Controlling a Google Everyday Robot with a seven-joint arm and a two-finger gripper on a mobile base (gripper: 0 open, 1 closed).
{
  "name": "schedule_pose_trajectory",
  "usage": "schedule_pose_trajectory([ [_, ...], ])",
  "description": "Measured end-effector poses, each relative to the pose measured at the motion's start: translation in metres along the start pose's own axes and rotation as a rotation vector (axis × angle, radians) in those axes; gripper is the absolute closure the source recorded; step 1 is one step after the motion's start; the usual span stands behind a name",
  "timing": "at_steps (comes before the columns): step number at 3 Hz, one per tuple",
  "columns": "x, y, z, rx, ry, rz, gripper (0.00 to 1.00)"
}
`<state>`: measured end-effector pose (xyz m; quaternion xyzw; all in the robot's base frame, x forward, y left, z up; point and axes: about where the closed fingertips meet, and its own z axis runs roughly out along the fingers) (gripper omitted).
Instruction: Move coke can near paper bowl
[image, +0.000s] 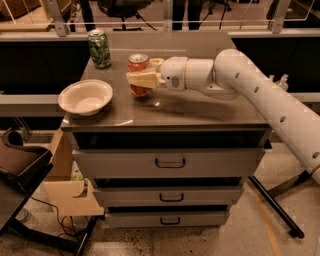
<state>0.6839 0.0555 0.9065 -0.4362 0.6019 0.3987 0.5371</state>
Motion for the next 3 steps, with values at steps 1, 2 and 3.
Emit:
schedule_pose_trajectory([
  [1,0.004,0.0,0.011,-0.038,-0.01,0.002,1.0],
  [2,0.007,0.0,0.017,-0.052,0.003,0.001,1.0],
  [3,0.011,0.0,0.023,-0.079,0.022,0.008,0.83],
])
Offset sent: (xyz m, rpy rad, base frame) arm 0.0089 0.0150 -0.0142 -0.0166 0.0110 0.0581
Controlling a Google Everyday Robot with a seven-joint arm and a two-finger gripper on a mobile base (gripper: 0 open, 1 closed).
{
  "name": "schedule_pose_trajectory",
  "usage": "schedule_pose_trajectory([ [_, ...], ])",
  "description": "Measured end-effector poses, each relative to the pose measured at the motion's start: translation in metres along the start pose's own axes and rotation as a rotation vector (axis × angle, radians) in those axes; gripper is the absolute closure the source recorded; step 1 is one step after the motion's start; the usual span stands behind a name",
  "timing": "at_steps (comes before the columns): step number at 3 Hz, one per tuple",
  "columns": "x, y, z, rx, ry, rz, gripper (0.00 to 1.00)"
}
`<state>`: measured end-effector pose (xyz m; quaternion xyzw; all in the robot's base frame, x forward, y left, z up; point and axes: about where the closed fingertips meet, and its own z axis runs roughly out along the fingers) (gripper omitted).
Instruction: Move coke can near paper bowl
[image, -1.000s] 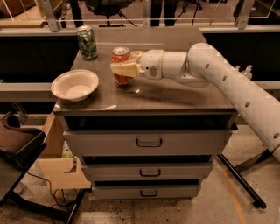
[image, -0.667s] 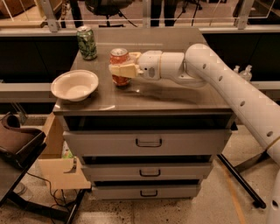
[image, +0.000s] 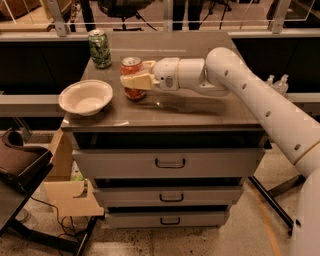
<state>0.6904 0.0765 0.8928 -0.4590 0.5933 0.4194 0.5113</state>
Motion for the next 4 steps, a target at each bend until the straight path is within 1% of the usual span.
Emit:
schedule_pose_trajectory([
  [3,-0.0007,0.0045,0.0082,-0.016,0.0,0.0,0.12],
  [4,-0.001,0.0059,0.0106,-0.02,0.0,0.0,0.0],
])
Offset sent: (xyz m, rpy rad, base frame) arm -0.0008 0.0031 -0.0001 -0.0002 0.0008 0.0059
